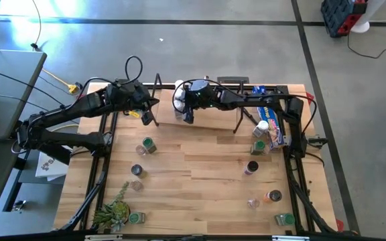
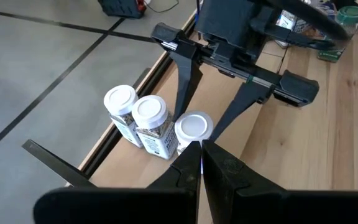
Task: Shelf spices
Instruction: Put the bottom white seasoning bottle on the shelf aligned with the other white seasoning bottle
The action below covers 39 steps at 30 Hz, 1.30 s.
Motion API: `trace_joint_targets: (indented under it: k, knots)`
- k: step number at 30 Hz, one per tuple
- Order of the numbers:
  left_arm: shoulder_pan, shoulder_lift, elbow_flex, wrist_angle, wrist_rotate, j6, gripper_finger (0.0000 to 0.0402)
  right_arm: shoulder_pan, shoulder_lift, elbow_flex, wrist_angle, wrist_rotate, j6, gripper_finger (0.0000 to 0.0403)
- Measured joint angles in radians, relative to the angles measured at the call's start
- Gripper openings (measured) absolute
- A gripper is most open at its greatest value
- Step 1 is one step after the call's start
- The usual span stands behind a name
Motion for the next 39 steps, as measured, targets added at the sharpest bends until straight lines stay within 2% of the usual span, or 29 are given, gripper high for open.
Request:
trace_joint_targets:
  k: [9, 22, 39]
  knots:
    - [0.000, 0.000, 0.000, 0.001, 0.000, 0.000, 0.0012, 0.001, 0.000, 0.001, -0.002, 0.033, 0.029, 0.0195]
    - [0.000, 0.000, 0.000, 0.001, -0.001, 0.000, 0.0012, 0.042, 0.000, 0.001, 0.002, 0.186, 0.152, 0.0193]
    - [0.000, 0.000, 0.000, 0.001, -0.010, 0.000, 0.0012, 0.040, 0.000, 0.001, 0.008, 0.190, 0.184, 0.0205]
